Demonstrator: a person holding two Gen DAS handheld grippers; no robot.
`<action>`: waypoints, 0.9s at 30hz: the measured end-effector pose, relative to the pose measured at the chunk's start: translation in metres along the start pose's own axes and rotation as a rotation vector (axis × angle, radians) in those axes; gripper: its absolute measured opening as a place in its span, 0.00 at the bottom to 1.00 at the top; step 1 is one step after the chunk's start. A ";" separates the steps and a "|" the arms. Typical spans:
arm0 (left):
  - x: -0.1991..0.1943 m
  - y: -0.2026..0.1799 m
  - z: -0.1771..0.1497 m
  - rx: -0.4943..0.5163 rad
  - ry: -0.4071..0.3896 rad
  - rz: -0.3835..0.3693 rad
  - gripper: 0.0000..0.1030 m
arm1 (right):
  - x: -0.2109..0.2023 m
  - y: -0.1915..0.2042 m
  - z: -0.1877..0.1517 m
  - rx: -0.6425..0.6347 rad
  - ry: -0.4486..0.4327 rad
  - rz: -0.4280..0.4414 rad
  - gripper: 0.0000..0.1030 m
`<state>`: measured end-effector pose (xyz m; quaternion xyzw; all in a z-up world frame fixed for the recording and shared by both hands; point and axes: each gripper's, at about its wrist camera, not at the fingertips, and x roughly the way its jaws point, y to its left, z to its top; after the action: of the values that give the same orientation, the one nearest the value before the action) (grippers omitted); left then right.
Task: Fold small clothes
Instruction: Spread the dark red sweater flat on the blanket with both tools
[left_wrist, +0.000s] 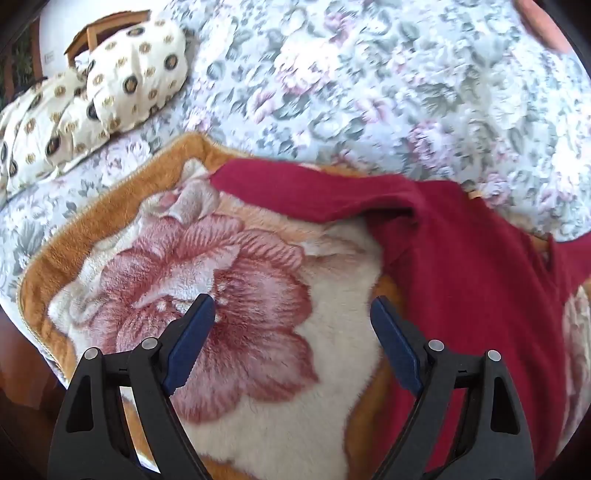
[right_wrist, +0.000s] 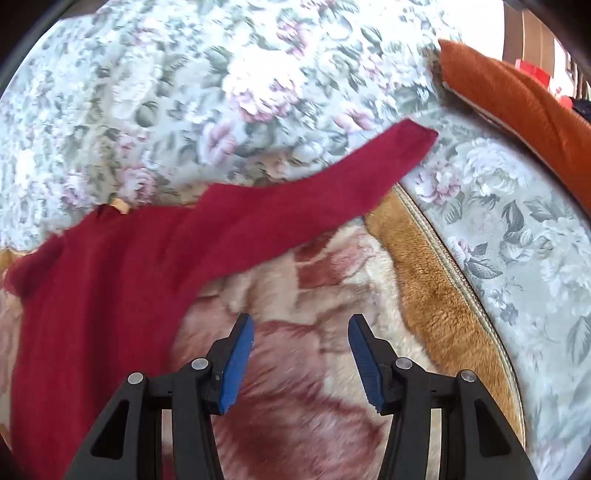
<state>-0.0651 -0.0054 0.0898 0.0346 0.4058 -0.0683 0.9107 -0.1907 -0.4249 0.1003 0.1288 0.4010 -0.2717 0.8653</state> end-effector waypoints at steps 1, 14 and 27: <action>-0.011 -0.005 -0.001 0.010 -0.012 -0.013 0.84 | -0.010 0.006 -0.005 -0.003 -0.008 0.013 0.50; -0.082 -0.066 -0.026 0.060 -0.050 -0.153 0.84 | -0.078 0.069 -0.022 -0.061 -0.061 0.143 0.50; -0.075 -0.097 -0.041 0.111 -0.025 -0.162 0.84 | -0.077 0.090 -0.028 -0.086 -0.039 0.164 0.50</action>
<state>-0.1598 -0.0895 0.1171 0.0513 0.3914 -0.1644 0.9039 -0.1970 -0.3104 0.1420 0.1186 0.3834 -0.1849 0.8971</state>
